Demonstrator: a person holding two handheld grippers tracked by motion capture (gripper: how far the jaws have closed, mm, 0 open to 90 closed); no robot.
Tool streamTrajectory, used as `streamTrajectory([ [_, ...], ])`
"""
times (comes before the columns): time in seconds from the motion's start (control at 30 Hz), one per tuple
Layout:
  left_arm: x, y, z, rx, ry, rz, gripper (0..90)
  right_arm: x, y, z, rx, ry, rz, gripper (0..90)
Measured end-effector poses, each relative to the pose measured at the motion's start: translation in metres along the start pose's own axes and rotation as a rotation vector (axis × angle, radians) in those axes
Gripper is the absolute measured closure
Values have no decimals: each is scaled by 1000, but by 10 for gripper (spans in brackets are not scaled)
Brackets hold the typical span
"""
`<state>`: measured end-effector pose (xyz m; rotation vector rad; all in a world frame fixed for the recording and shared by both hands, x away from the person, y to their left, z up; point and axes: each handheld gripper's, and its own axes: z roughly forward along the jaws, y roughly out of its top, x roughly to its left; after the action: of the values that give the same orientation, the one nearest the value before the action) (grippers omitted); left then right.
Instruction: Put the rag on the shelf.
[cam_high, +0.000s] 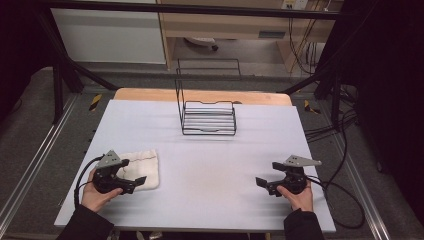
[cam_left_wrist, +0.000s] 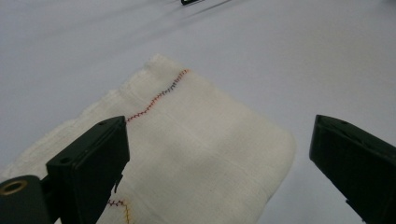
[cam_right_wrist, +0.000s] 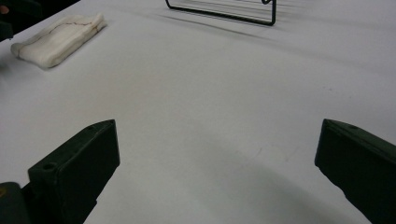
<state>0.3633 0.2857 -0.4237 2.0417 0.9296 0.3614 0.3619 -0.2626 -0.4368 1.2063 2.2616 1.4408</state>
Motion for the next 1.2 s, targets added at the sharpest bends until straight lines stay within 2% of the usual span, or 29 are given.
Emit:
streamTrajectory([
  [0.33,-5,1,2,4,-8,8,51,1,-1,1,5,6,-4,5],
  [0.47,-10,2,4,15,-14,29,52,0,-1,2,10,-4,-7,5],
  [0.63,-16,4,6,13,-15,26,71,0,-1,2,16,-9,-10,5],
  [0.77,-24,6,11,36,-17,44,87,0,-1,3,25,-10,-14,5],
  [0.93,-36,8,17,54,-3,68,148,0,-1,3,25,-15,-14,5],
  [1.1,-41,8,23,85,3,71,259,0,-1,4,26,-16,-13,5],
  [1.2,-43,7,25,100,-13,71,364,0,-2,4,28,-19,-17,5],
])
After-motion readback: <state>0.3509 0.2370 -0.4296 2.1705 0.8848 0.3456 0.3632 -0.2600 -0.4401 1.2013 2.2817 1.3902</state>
